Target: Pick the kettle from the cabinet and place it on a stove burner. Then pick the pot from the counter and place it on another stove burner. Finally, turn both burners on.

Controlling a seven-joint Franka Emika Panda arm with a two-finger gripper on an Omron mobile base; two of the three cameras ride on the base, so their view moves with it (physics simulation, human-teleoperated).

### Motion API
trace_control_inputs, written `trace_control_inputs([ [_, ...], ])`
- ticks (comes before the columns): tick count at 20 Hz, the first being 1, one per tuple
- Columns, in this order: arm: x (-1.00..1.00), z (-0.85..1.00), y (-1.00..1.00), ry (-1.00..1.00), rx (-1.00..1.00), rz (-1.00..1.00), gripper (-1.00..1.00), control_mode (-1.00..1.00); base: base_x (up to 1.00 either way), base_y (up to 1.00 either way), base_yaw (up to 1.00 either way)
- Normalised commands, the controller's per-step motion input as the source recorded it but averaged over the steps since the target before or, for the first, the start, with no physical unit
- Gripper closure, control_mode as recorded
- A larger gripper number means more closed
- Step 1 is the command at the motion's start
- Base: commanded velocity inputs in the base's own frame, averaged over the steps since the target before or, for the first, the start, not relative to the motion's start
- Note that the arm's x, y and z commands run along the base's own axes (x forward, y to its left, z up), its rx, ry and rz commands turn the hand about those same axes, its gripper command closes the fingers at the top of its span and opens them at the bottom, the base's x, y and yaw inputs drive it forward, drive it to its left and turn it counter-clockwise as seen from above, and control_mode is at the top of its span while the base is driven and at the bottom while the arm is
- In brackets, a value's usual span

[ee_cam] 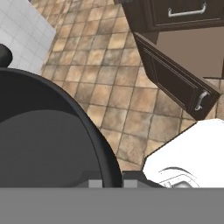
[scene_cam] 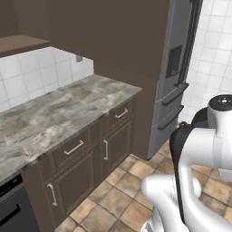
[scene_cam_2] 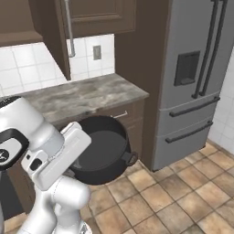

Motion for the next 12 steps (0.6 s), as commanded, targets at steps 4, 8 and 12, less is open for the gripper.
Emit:
trace_control_inputs([
  [4, 0.0, 0.0, 0.0, 0.0, 0.0, 0.0, 1.0, 1.0, 0.05, -0.7, -0.17],
  [8, 0.0, 0.0, 0.0, 0.0, 0.0, 0.0, 1.0, 1.0, 0.21, -0.77, -0.16],
  [12, 0.0, 0.0, 0.0, 0.0, 0.0, 0.0, 1.0, 1.0, 0.28, -0.84, -0.16],
])
